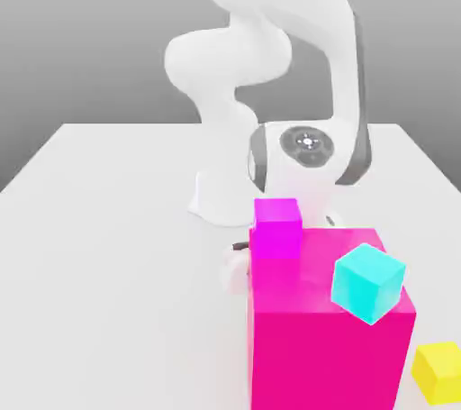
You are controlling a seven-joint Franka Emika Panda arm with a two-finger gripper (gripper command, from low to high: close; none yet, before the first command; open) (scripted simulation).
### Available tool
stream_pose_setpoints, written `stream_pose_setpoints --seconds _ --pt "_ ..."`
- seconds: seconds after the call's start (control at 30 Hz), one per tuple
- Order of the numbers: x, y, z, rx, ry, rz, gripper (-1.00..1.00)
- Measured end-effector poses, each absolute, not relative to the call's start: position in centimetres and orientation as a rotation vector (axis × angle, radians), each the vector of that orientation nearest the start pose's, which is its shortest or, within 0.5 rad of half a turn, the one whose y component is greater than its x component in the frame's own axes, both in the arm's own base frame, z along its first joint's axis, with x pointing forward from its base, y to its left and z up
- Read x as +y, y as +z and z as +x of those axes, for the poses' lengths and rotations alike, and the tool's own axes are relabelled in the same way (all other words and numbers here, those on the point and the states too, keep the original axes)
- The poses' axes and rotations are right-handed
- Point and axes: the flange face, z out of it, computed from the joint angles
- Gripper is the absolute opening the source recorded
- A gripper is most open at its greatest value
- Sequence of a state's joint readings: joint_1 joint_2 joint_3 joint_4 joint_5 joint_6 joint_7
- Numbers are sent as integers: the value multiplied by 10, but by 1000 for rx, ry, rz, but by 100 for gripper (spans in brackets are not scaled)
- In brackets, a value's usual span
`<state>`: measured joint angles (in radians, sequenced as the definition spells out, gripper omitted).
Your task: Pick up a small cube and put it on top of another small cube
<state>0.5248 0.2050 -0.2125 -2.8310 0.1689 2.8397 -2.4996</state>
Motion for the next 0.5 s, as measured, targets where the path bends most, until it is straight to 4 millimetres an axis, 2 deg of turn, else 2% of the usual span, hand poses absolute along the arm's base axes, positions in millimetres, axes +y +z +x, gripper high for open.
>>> stream_pose_setpoints --seconds 0.23,0.5 --pt "85 147 326 3184 -147 826 -100" --pt "82 174 333 3106 -76 842 -100"
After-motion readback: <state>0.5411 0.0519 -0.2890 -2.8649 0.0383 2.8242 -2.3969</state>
